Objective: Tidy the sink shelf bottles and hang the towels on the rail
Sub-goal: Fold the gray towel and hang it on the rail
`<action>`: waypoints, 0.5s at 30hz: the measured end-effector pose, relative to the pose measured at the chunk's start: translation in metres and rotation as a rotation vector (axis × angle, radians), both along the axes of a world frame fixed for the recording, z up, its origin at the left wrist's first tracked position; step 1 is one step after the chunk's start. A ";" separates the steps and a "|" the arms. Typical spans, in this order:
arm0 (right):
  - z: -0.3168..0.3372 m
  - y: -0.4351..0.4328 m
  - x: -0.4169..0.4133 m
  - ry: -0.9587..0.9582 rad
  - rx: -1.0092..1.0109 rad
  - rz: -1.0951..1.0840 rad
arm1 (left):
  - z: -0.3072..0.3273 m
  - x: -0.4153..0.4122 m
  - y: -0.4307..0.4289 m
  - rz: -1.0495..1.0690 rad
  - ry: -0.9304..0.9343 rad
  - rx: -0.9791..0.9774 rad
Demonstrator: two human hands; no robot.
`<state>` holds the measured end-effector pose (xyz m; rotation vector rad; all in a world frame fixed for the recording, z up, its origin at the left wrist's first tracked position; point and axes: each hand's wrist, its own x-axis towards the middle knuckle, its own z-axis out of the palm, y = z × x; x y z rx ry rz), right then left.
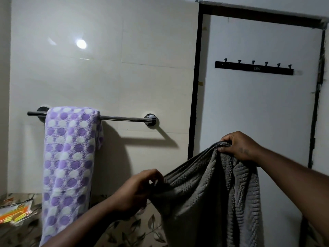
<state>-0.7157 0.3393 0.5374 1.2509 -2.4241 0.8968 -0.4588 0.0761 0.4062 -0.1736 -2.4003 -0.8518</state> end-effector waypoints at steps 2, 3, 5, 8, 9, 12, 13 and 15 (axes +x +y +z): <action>0.001 0.001 0.000 0.002 0.000 -0.004 | 0.005 0.005 0.006 0.022 -0.028 0.026; 0.002 0.001 0.000 0.003 0.002 -0.001 | 0.007 0.007 0.008 0.030 -0.039 0.040; 0.003 0.001 0.000 -0.002 -0.003 0.009 | 0.007 0.008 0.011 0.038 -0.044 0.037; 0.005 0.002 0.000 -0.014 -0.021 0.016 | 0.009 0.008 0.012 0.050 -0.118 0.034; 0.006 0.002 -0.001 -0.016 -0.027 0.019 | 0.010 0.009 0.012 0.050 -0.147 0.024; 0.008 0.006 -0.005 -0.037 -0.036 0.013 | 0.011 0.013 0.009 -0.036 -0.170 0.102; 0.008 0.008 -0.006 -0.051 -0.030 0.005 | 0.010 0.015 0.007 -0.075 -0.133 0.169; 0.007 0.012 -0.008 -0.126 -0.021 0.000 | 0.011 0.018 0.004 -0.136 -0.035 0.288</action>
